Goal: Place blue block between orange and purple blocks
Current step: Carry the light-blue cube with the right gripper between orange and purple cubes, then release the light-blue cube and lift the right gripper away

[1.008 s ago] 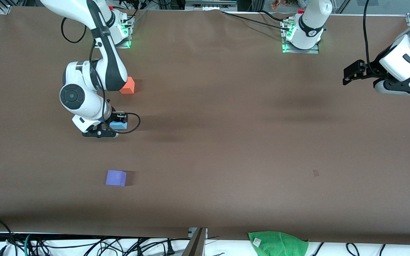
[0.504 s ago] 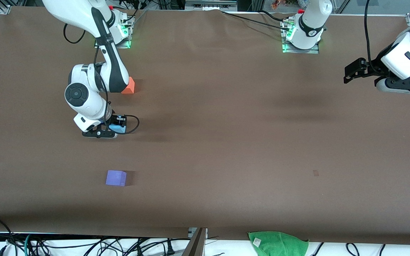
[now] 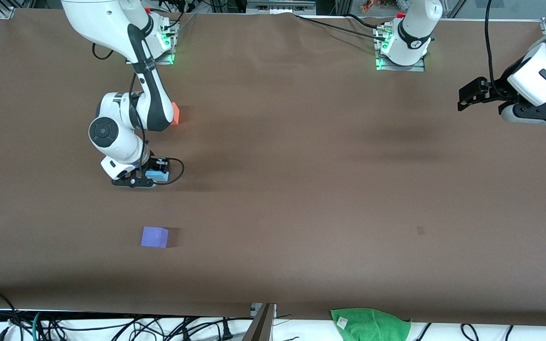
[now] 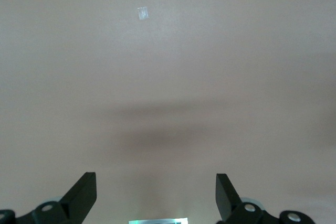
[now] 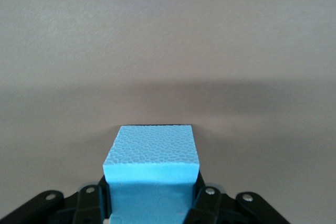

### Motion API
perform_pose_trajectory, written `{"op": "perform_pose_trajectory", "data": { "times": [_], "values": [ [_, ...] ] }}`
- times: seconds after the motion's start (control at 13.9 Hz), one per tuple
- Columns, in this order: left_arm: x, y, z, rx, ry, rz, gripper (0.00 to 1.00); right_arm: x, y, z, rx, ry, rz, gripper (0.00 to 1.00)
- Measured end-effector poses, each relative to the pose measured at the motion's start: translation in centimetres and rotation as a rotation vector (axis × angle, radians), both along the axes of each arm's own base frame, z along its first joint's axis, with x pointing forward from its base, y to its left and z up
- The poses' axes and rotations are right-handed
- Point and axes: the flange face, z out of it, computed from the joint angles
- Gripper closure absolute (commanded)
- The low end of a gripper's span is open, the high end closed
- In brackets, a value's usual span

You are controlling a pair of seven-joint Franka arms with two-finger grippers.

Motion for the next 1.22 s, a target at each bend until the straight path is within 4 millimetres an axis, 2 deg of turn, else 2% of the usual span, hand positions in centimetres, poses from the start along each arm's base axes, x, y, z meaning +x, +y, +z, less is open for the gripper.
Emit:
{"op": "perform_pose_trajectory", "data": {
  "times": [0.22,0.29,0.36,0.43,0.5,0.72,0.86,1.01,1.22],
  "values": [
    [0.0,0.0,0.0,0.000,0.001,0.000,0.00,0.0,-0.1,-0.1,0.011,0.000,0.023,0.62],
    [0.0,0.0,-0.1,0.000,0.002,0.000,0.00,0.0,-0.1,-0.1,0.011,0.001,0.029,0.60],
    [0.0,0.0,-0.1,0.000,0.002,0.000,0.00,0.0,-0.1,-0.1,0.012,0.001,0.038,0.54],
    [0.1,0.0,-0.1,0.000,0.003,0.000,0.00,0.0,-0.1,-0.1,0.012,0.002,0.044,0.12],
    [0.1,0.0,-0.2,0.000,0.004,0.001,0.00,0.0,-0.1,-0.1,0.012,0.002,0.045,0.00],
    [0.1,0.0,-0.2,0.000,0.004,0.000,0.00,-0.1,0.0,-0.3,0.015,0.025,0.049,0.00],
    [0.1,0.0,-0.2,0.000,0.004,0.000,0.00,0.8,0.4,0.9,0.034,0.056,0.048,0.00],
    [0.1,0.0,-0.2,0.000,0.004,0.000,0.00,2.8,0.0,3.7,0.055,0.084,0.041,0.00],
    [0.1,0.0,-0.2,0.000,0.003,0.000,0.00,5.6,-1.3,9.5,0.082,0.120,0.032,0.00]
  ]
}}
